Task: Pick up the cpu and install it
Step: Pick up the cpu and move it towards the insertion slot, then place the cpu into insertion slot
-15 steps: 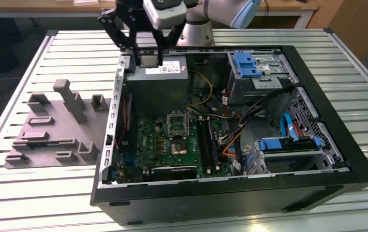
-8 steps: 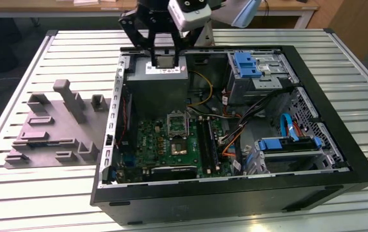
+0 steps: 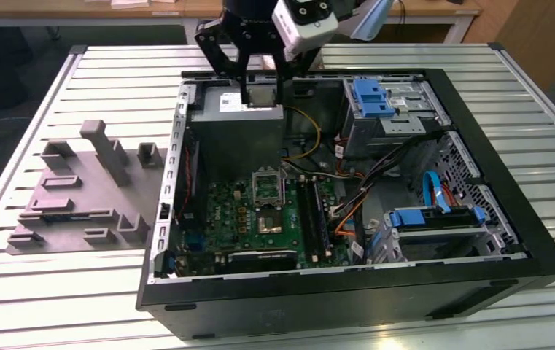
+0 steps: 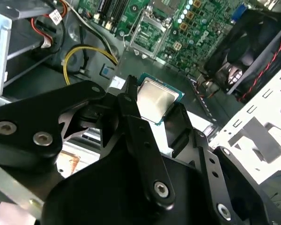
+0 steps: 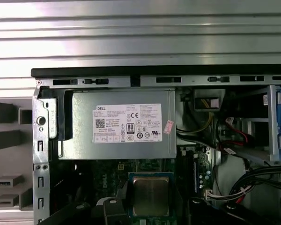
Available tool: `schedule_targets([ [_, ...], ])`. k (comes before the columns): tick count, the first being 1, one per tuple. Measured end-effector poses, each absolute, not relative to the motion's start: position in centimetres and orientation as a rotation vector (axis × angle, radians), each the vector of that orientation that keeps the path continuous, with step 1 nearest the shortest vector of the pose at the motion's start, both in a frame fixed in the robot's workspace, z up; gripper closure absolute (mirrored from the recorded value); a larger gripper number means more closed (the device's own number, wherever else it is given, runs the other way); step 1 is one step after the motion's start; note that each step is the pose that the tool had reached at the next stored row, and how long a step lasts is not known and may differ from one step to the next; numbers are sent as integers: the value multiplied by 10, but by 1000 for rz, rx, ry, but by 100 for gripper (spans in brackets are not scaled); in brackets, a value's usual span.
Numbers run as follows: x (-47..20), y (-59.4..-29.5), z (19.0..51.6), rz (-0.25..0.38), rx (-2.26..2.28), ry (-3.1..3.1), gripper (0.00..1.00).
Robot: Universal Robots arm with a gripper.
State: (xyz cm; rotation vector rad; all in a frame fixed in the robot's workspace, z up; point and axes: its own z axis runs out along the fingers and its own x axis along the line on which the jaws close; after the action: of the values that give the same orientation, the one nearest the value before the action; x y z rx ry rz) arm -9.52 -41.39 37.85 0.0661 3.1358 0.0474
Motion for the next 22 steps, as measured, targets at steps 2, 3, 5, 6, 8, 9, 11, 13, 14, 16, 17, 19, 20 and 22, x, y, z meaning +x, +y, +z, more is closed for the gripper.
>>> schedule_targets([
  [2, -94, -418, 378, 47, 66, 3136, 53],
  [3, -94, -420, 378, 48, 66, 3136, 53],
  [5, -93, -423, 378, 48, 66, 3136, 53],
  [6, -92, -424, 378, 48, 66, 3136, 53],
  [8, -90, -426, 377, 48, 66, 3136, 53],
  [9, -88, -426, 377, 48, 66, 3136, 53],
  [11, -82, -427, 377, 47, 66, 3136, 53],
  [13, -74, -427, 375, 47, 66, 3136, 53],
  [14, -71, -427, 375, 47, 66, 3136, 53],
  [16, -69, -427, 375, 47, 66, 3136, 53],
  [17, -69, -427, 375, 46, 66, 3136, 53],
  [19, -69, -427, 375, 45, 66, 3136, 53],
  [20, -69, -427, 375, 41, 66, 3136, 53],
  [22, -69, -427, 375, 37, 66, 3136, 53],
])
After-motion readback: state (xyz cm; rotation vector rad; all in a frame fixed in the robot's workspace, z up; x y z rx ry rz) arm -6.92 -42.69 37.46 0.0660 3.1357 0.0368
